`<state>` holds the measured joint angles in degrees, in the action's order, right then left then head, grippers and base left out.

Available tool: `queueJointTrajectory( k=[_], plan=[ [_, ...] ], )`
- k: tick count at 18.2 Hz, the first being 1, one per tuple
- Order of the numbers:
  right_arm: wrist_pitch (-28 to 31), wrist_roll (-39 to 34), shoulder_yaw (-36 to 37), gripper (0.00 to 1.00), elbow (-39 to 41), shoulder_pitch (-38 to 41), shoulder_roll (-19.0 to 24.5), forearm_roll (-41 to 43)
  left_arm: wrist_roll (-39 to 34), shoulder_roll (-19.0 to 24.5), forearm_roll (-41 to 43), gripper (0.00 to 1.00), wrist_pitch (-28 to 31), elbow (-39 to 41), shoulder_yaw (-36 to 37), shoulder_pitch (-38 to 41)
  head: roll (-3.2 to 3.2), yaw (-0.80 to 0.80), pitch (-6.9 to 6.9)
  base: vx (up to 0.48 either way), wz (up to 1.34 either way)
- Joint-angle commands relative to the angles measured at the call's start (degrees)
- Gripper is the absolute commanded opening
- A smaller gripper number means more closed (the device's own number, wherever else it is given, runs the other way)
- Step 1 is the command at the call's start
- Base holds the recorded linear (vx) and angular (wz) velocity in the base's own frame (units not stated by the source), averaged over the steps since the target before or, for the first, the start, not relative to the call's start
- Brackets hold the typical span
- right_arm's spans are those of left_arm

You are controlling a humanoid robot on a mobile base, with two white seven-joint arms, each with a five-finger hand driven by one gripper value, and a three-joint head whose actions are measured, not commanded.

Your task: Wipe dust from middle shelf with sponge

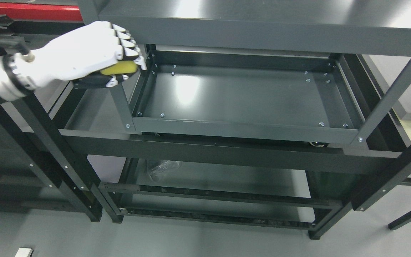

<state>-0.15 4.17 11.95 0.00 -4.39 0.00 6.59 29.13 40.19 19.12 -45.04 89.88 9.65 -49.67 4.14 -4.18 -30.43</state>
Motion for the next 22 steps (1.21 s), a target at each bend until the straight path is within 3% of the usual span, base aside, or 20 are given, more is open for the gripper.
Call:
queueJointTrajectory(
  k=[1,4,6,10,12,14,16,22],
  plan=[
    [4.2,0.0,0.0,1.00,1.0,0.0,-1.0,0.0,-1.3,2.2,-3.8,0.01,0.0,2.2,-8.7,-0.7,0.00,0.00,0.00,0.000,0.00],
    [4.2,0.0,0.0,1.00,1.0,0.0,-1.0,0.0,-4.7,-6.8,-5.1,0.01,0.0,0.8,2.9,-10.3,0.00,0.00,0.00,0.000,0.00],
    [4.2,0.0,0.0,1.00,1.0,0.0,-1.0,0.0,-5.0,-15.2,-3.7,0.01,0.0,-2.5,7.6,-16.4,0.00,0.00,0.00,0.000,0.00],
    [4.2,0.0,0.0,1.00,1.0,0.0,-1.0,0.0,-6.4,-33.3,2.6,0.01,0.0,-15.0,13.4,-28.7,0.00,0.00,0.00,0.000,0.00],
    [4.2,0.0,0.0,1.00,1.0,0.0,-1.0,0.0,-9.2,-38.8,4.1,0.01,0.0,-20.5,15.2,-32.5,0.00,0.00,0.00,0.000,0.00],
    [4.2,0.0,0.0,1.00,1.0,0.0,-1.0,0.0,-11.2,-39.2,5.8,0.01,0.0,-25.5,18.3,-35.9,0.00,0.00,0.00,0.000,0.00],
    [4.2,0.0,0.0,1.00,1.0,0.0,-1.0,0.0,-14.1,-39.2,5.8,0.01,0.5,-27.9,25.8,-38.1,0.00,0.00,0.00,0.000,0.00],
    [4.2,0.0,0.0,1.00,1.0,0.0,-1.0,0.0,-20.5,-39.2,3.5,0.01,10.4,-29.0,43.1,-39.9,0.00,0.00,0.00,0.000,0.00]
  ],
)
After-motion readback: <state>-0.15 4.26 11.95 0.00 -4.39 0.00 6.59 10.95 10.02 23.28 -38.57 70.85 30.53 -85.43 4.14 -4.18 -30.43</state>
